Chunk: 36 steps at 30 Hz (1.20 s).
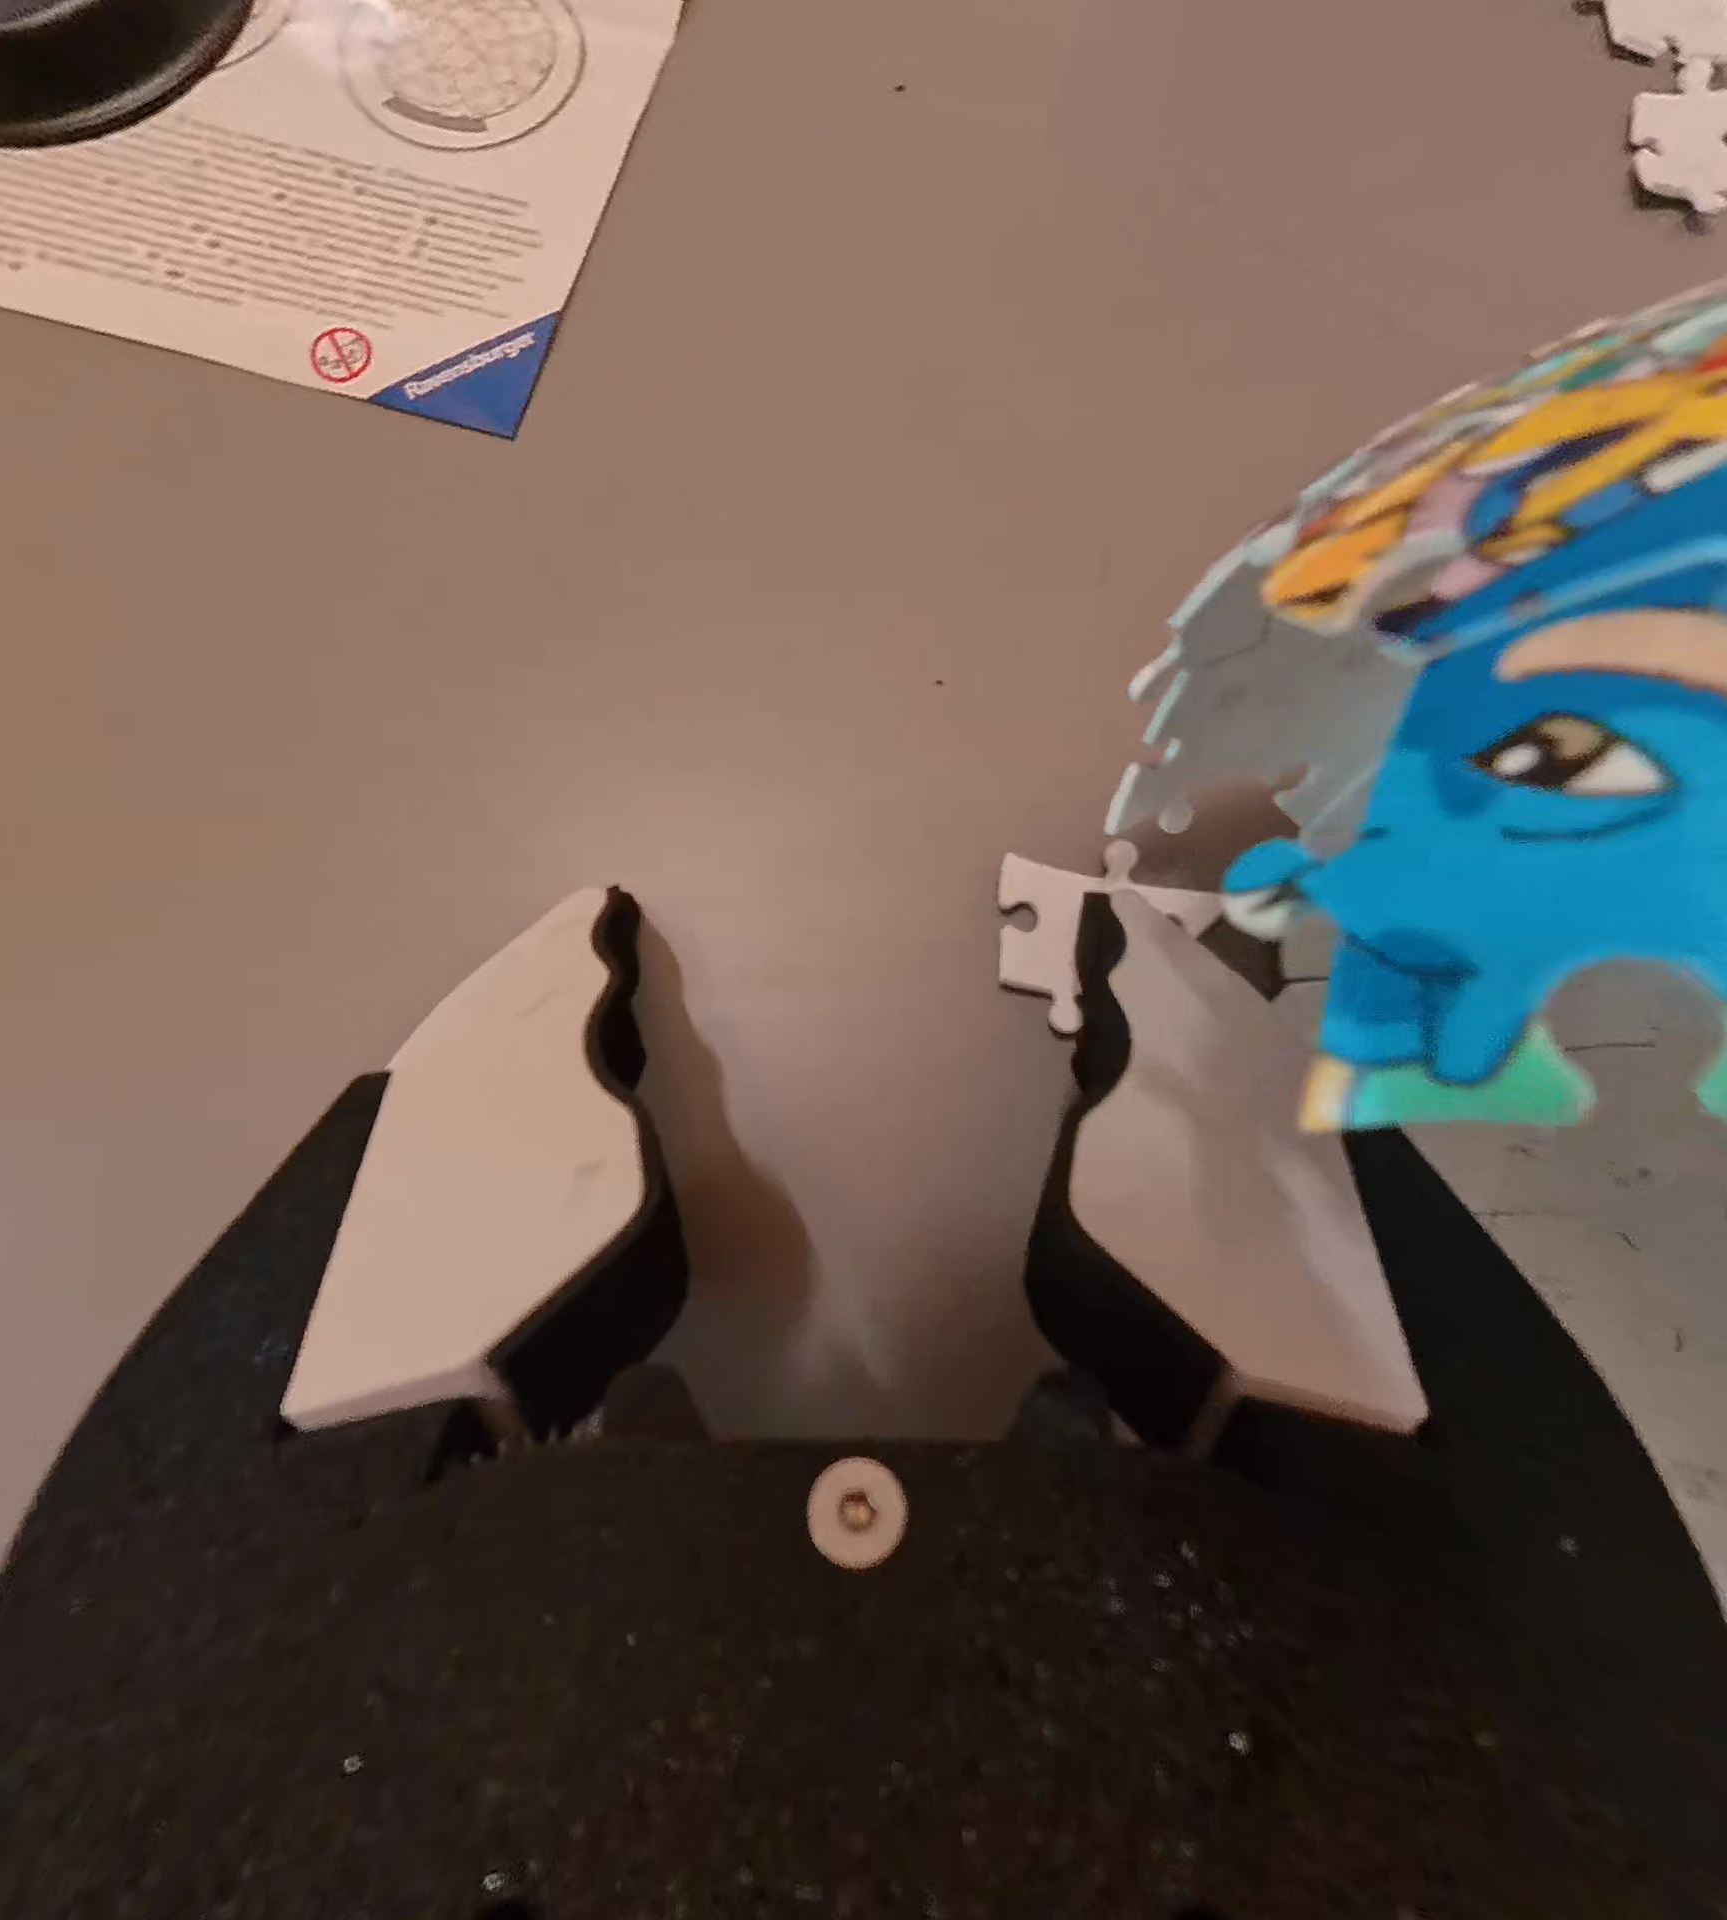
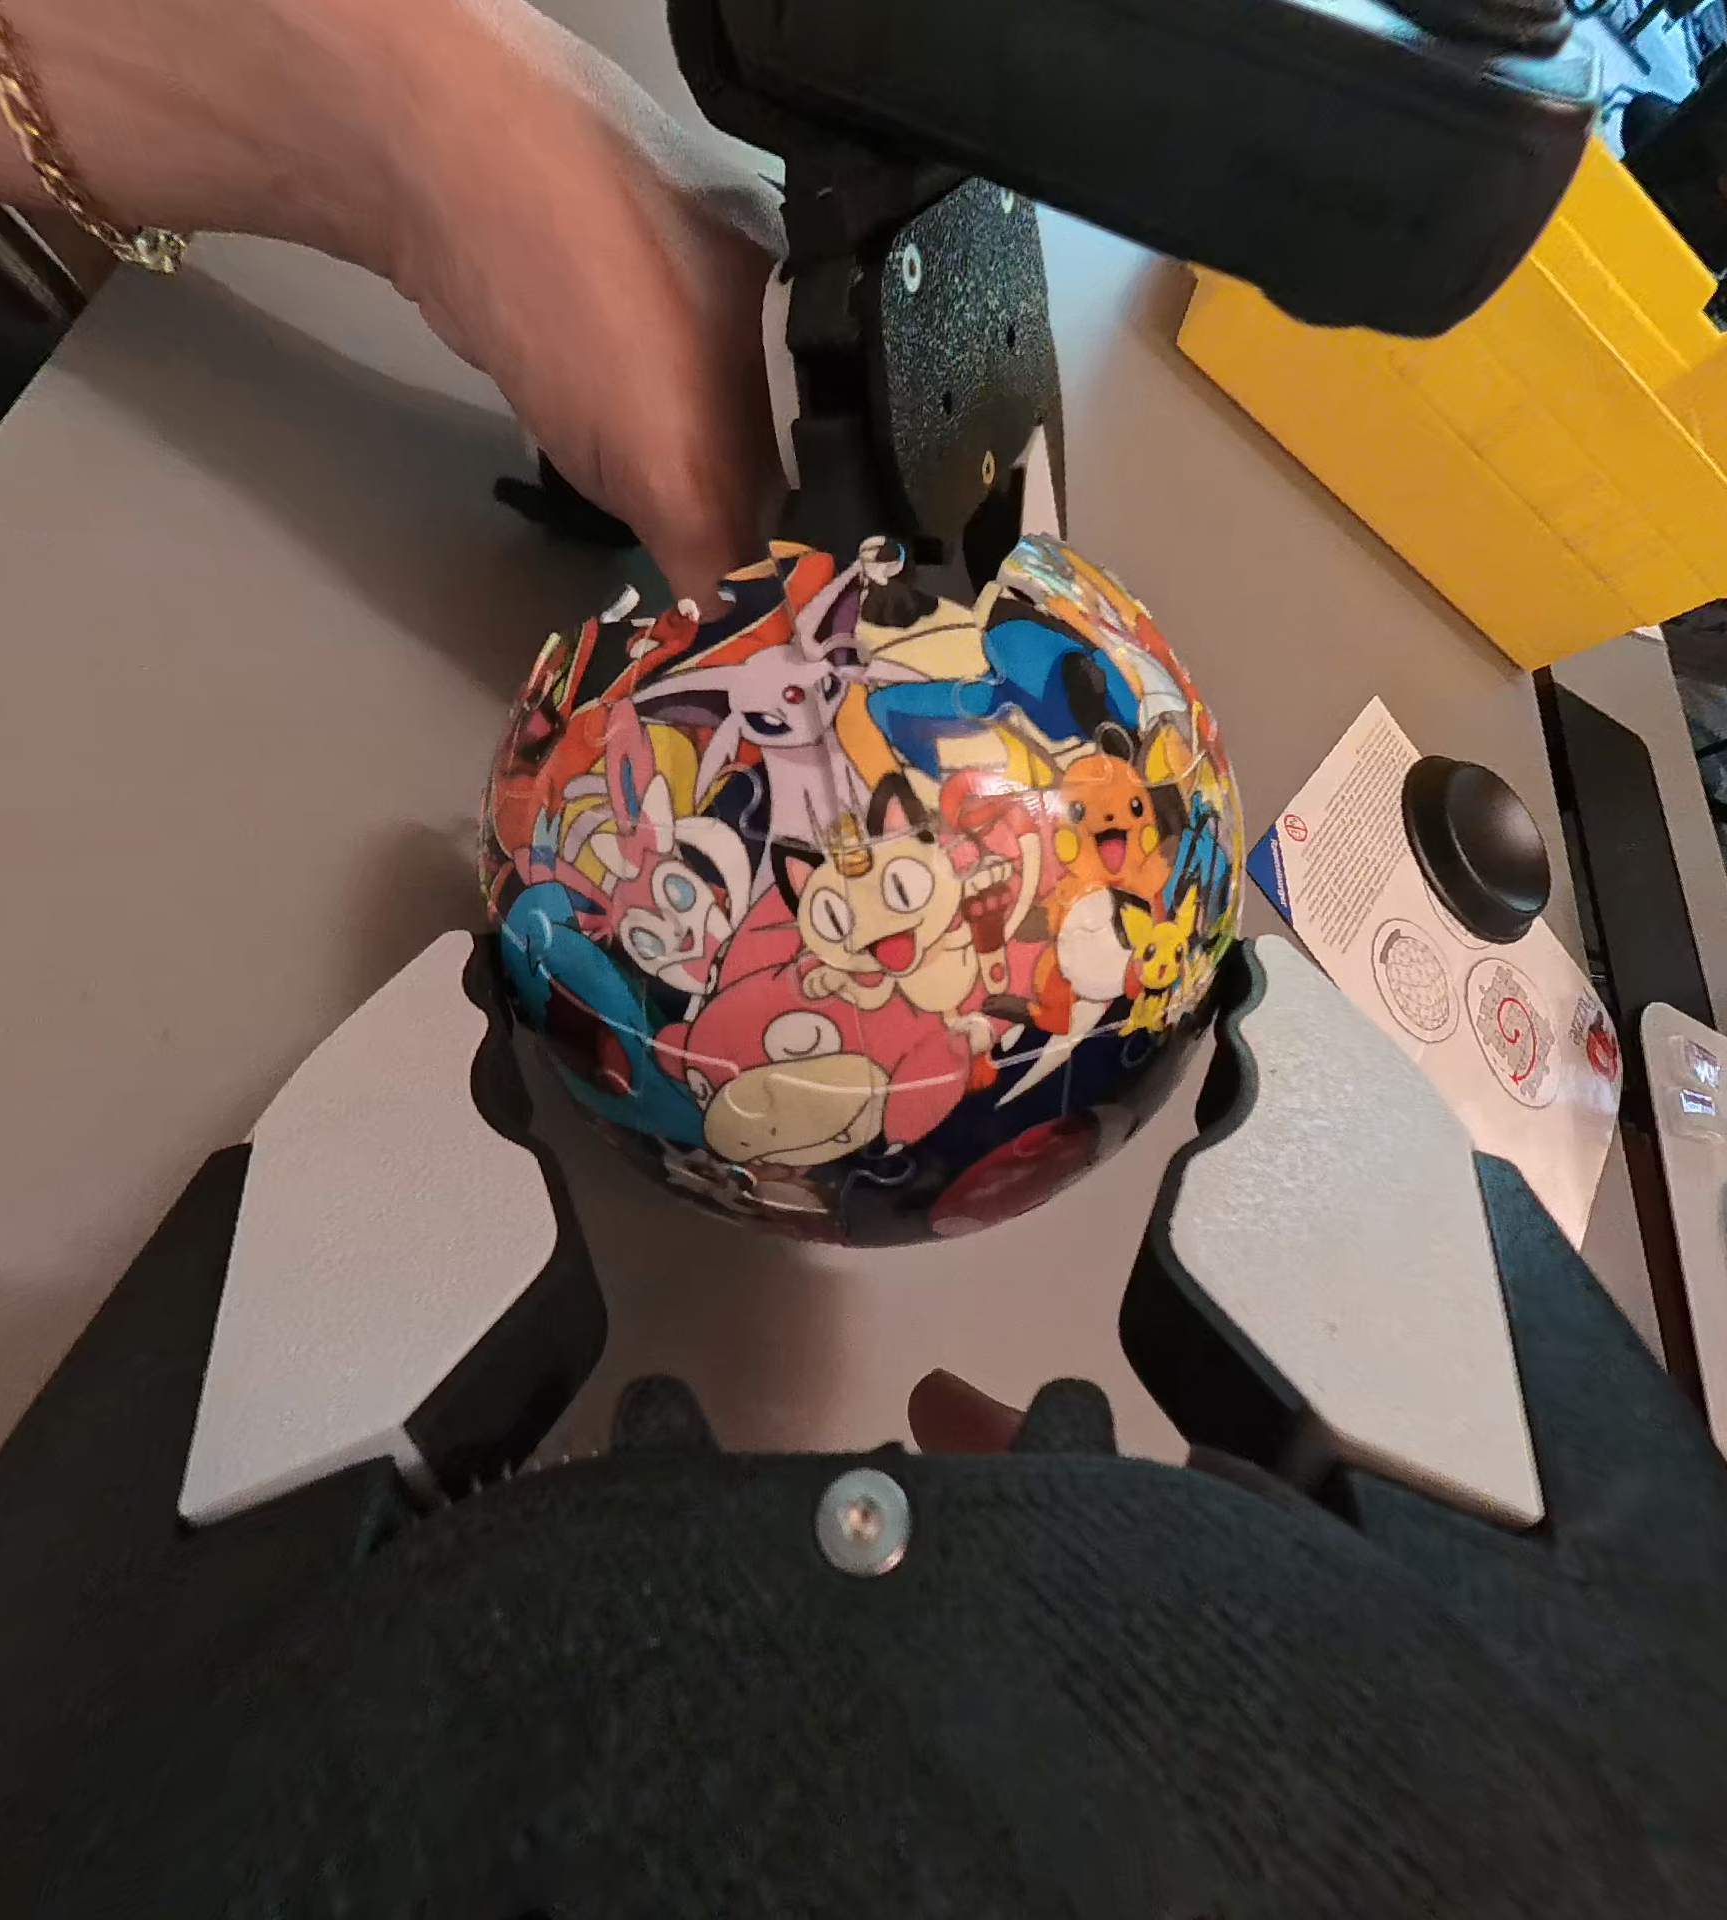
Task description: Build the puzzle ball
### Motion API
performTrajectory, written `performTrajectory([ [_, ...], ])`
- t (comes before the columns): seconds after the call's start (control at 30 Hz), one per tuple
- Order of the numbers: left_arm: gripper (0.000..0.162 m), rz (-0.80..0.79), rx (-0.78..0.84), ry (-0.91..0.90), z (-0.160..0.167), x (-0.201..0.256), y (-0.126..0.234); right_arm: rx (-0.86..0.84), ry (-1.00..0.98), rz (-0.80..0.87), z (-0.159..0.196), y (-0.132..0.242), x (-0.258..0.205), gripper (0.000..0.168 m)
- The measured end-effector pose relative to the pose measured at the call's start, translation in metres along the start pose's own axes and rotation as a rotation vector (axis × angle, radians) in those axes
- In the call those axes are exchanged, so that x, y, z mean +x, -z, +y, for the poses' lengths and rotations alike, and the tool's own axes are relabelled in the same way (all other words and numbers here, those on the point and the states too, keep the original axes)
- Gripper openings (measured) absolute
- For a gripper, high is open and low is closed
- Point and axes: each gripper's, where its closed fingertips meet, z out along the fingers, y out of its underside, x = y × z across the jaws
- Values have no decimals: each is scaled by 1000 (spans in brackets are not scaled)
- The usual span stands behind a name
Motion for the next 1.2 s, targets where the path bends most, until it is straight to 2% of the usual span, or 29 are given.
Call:
performTrajectory([
  [0.07,83,-22,-2,26,2,1,1,-1,0,1,0,0,0,127],
  [0.17,95,4,-8,23,5,12,4,-3,4,2,0,0,0,127],
  [0.33,90,45,62,76,-5,-4,15,-3,7,4,0,0,0,127],
  [0.37,89,78,80,41,-8,-5,16,-5,9,5,0,1,-1,127],
  [0.43,74,226,124,-105,-12,10,22,-10,11,5,2,1,-1,127],
  [0.57,72,382,172,-490,-2,24,30,-10,5,4,3,2,0,127],
  [0.7,72,481,94,-625,6,30,22,-9,1,8,3,2,1,127],
  [0.87,56,587,-11,-626,11,35,11,-8,-4,9,5,1,2,127],
  [0.93,37,582,-8,-620,10,35,10,-10,-5,4,5,1,3,127],
  [1.07,20,554,-8,-599,12,37,12,-35,10,-25,5,0,5,127],
  [1.17,19,518,-8,-561,14,38,14,-55,27,-47,4,-3,6,127],
  [1.2,14,512,-13,-555,16,38,16,-61,31,-50,4,-4,7,127],
])
